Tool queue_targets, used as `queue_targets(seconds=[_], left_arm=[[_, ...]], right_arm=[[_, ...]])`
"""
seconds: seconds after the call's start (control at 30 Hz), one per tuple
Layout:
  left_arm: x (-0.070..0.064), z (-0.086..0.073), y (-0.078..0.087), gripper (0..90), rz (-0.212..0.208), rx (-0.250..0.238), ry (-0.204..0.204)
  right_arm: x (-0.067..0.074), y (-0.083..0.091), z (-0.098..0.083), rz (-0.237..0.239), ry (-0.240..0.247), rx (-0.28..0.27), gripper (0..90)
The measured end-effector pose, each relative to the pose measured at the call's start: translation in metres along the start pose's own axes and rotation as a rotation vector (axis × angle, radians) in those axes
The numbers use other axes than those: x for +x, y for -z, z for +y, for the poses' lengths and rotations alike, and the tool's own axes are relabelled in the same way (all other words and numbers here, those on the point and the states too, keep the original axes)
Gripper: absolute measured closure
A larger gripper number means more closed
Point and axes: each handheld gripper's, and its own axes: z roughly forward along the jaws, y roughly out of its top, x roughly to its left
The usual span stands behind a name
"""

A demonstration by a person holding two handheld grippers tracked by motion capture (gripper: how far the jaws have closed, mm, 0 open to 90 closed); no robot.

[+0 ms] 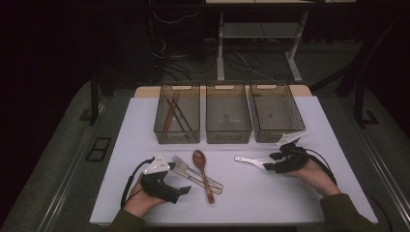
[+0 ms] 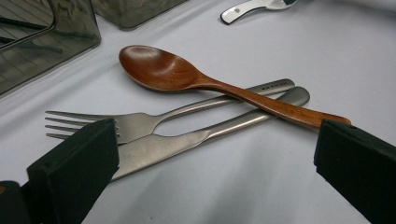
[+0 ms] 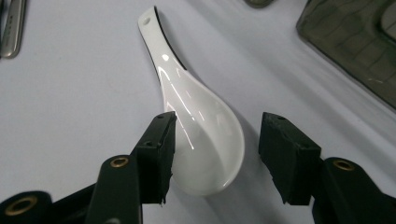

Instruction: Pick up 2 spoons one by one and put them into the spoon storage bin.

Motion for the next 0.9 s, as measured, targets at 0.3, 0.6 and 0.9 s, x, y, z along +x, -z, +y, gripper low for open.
queue_targets(seconds=[0.3, 0.6, 0.9], left_arm=[[0.0, 0.0, -0.001, 0.0, -0.004, 0.008, -0.005], [-0.001, 0.0, -0.001, 0.0, -0.006, 0.012, -0.006], [0.0, -0.001, -0.002, 0.0, -0.007, 0.013, -0.005]], right_arm=[[0.006, -0.002, 0.0, 0.018, 0.06, 0.033, 52.3], [0.011, -0.003, 0.001, 0.007, 0.107, 0.052, 57.1], [0.01, 0.001, 0.001, 0.018, 0.103, 0.042, 70.8]])
